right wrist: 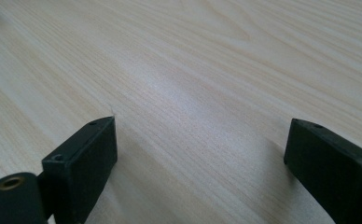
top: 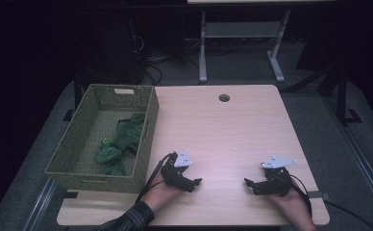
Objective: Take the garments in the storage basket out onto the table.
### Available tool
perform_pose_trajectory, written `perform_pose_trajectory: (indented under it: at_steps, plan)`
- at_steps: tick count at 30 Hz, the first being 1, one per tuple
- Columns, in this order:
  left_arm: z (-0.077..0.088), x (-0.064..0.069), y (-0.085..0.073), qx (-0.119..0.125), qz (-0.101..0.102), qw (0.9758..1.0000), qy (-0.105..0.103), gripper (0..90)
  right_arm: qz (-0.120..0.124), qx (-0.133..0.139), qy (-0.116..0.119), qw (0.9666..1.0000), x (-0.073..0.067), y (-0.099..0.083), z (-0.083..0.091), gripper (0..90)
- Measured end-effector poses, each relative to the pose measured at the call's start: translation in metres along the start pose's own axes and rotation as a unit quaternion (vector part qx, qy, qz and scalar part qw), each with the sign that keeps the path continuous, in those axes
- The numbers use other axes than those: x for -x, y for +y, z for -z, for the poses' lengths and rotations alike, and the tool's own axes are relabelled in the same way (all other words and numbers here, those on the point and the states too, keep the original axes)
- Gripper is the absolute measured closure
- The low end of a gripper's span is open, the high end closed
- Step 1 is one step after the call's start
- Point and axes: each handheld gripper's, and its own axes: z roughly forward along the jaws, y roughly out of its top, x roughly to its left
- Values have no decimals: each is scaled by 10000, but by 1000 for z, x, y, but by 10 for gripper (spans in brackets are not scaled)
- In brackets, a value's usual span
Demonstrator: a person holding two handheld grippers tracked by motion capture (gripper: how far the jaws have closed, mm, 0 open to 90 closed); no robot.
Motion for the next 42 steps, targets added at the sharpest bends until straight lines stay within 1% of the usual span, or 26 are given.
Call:
perform_pose_trajectory:
  at_steps: [3, 5, 10, 14, 16, 19, 23, 26, 29, 32, 34, 35, 42]
  plan:
    - [0, 0, 0, 0, 1, 10000, -1, 128, 0, 0, 1, 10000, 0, 0, 0, 93]
    - [0, 0, 0, 12, -17, 10000, -40, 128, 2, -1, 1, 10000, 0, 0, 0, 93]
    - [0, -3, 0, 1, -173, 9997, -184, 128, 2, -2, 0, 10000, 0, 0, 0, 93]
    - [1, -4, 2, -103, -240, 9994, -235, 129, 1, -2, 0, 10000, 0, 0, 0, 93]
    - [1, -4, 2, -121, -206, 9995, -225, 130, 2, -2, -1, 10000, 0, 0, 0, 93]
    - [3, -4, 4, -208, -244, 9993, -216, 130, -2, -6, 4, 10000, 0, 0, 0, 92]
    - [5, -5, 5, -138, -154, 9995, -232, 131, -8, -5, 4, 10000, 0, 0, 0, 93]
    - [7, -6, 6, -119, -126, 9996, -244, 132, -13, -3, 5, 10000, 0, 0, 0, 93]
    - [9, -7, 7, -131, -140, 9995, -249, 133, -6, -6, 7, 10000, 0, 0, 0, 93]
    - [13, -9, 8, -125, -176, 9996, -202, 133, -6, -5, 7, 10000, 0, 0, 0, 92]
    - [17, -11, 9, -72, -176, 9997, -164, 133, -6, -5, 7, 10000, 0, 0, 0, 93]
    - [18, -12, 9, -56, -144, 9997, -167, 133, -6, -5, 6, 10000, 0, 0, 0, 93]
    - [24, -15, 10, -30, -126, 9998, -154, 134, -7, -5, 6, 10000, 0, 0, 0, 92]
